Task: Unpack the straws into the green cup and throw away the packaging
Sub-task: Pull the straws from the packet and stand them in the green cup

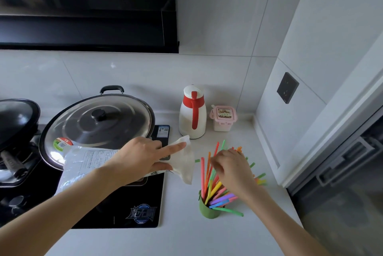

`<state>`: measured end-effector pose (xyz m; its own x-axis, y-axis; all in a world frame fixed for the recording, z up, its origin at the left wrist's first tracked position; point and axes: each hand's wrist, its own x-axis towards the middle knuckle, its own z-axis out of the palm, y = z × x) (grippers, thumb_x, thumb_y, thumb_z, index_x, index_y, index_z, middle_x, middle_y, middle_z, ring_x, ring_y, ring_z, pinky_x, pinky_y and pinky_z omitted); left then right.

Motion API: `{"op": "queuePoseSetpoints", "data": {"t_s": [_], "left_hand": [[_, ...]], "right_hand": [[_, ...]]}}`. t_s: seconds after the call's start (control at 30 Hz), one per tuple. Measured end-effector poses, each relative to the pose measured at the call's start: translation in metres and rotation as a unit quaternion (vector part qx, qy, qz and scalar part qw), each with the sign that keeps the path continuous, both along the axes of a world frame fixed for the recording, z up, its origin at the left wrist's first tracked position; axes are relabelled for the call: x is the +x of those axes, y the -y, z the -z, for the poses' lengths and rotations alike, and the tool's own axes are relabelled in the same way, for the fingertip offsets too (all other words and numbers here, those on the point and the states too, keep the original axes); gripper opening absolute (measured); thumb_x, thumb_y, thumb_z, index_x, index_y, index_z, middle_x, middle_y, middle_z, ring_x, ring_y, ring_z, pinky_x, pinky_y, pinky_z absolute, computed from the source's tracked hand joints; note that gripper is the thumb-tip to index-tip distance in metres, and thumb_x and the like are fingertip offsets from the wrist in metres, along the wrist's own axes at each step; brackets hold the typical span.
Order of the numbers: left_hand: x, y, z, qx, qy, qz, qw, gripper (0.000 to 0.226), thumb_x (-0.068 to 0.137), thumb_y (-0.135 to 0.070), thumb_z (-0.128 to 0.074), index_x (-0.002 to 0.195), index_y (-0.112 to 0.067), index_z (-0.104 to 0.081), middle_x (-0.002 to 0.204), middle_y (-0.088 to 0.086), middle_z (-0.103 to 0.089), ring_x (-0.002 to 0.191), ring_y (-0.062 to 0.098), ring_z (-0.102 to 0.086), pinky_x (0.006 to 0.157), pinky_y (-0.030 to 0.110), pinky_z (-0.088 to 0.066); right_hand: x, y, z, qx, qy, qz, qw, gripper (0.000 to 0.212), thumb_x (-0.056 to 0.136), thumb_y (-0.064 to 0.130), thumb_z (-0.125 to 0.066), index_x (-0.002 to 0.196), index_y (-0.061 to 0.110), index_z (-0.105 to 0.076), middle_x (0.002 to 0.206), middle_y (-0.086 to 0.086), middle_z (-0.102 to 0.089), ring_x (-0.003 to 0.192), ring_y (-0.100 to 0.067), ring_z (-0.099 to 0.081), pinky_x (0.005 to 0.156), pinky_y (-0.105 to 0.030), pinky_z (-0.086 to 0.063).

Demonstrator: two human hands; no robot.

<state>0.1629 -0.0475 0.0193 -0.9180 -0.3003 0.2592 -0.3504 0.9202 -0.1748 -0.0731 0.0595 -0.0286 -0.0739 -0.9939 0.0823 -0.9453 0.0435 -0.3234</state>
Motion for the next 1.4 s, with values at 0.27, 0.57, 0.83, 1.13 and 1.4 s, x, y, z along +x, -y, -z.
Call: {"op": "queuePoseSetpoints", "data": {"t_s": [0.27,0.57,0.83,1.13,1.4], "left_hand": [[-0.042,0.019,-0.067,-0.186,0.159,0.107,0.964,0.06,0.087,-0.058,-0.028,0.141,-0.036,-0.011,0.066,-0.003,-0.057,0.05,0.017,-0.045,0.046,0.027,-0.031],[-0.093,0.006,-0.105,-0.237,0.321,0.119,0.91,0.049,0.093,-0.049,-0.036,0.139,-0.04,-0.021,0.095,0.003,-0.061,0.076,0.024,-0.044,0.066,0.034,-0.026],[-0.095,0.007,-0.107,-0.288,0.358,0.117,0.88,0.049,0.093,-0.046,-0.043,0.138,-0.037,-0.024,0.105,0.002,-0.054,0.099,0.025,-0.046,0.075,0.037,-0.025],[-0.07,0.023,-0.119,-0.274,0.247,0.144,0.918,0.052,0.091,-0.048,-0.045,0.138,-0.039,-0.025,0.098,0.001,-0.055,0.086,0.021,-0.047,0.07,0.035,-0.032],[-0.017,0.043,-0.088,-0.172,0.126,0.085,0.973,0.05,0.075,-0.055,-0.057,0.121,-0.035,-0.054,0.066,0.002,-0.06,0.055,0.02,-0.052,0.051,0.029,-0.036]], "right_hand": [[0.04,0.027,-0.02,0.043,0.838,0.179,0.514,0.039,0.097,0.039,-0.042,0.113,0.012,-0.064,0.121,-0.016,-0.065,0.114,-0.036,-0.059,0.101,-0.052,-0.042],[0.054,0.04,-0.02,0.09,0.912,0.096,0.388,0.036,0.091,0.026,-0.046,0.09,0.008,-0.077,0.096,-0.014,-0.073,0.084,-0.03,-0.07,0.087,-0.045,-0.047],[0.051,0.034,-0.012,0.12,0.908,0.135,0.377,0.027,0.083,0.02,-0.062,0.104,0.005,-0.071,0.101,-0.018,-0.072,0.091,-0.036,-0.068,0.075,-0.053,-0.055],[0.033,0.025,-0.03,0.089,0.817,0.071,0.565,0.015,0.091,0.006,-0.052,0.09,-0.003,-0.064,0.065,-0.011,-0.059,0.051,-0.013,-0.051,0.04,-0.018,-0.038],[-0.027,-0.011,-0.042,0.08,0.638,0.078,0.762,0.019,0.093,0.0,-0.049,0.096,-0.015,-0.059,0.056,-0.001,-0.047,0.042,-0.005,-0.035,0.039,-0.016,-0.028]]}}
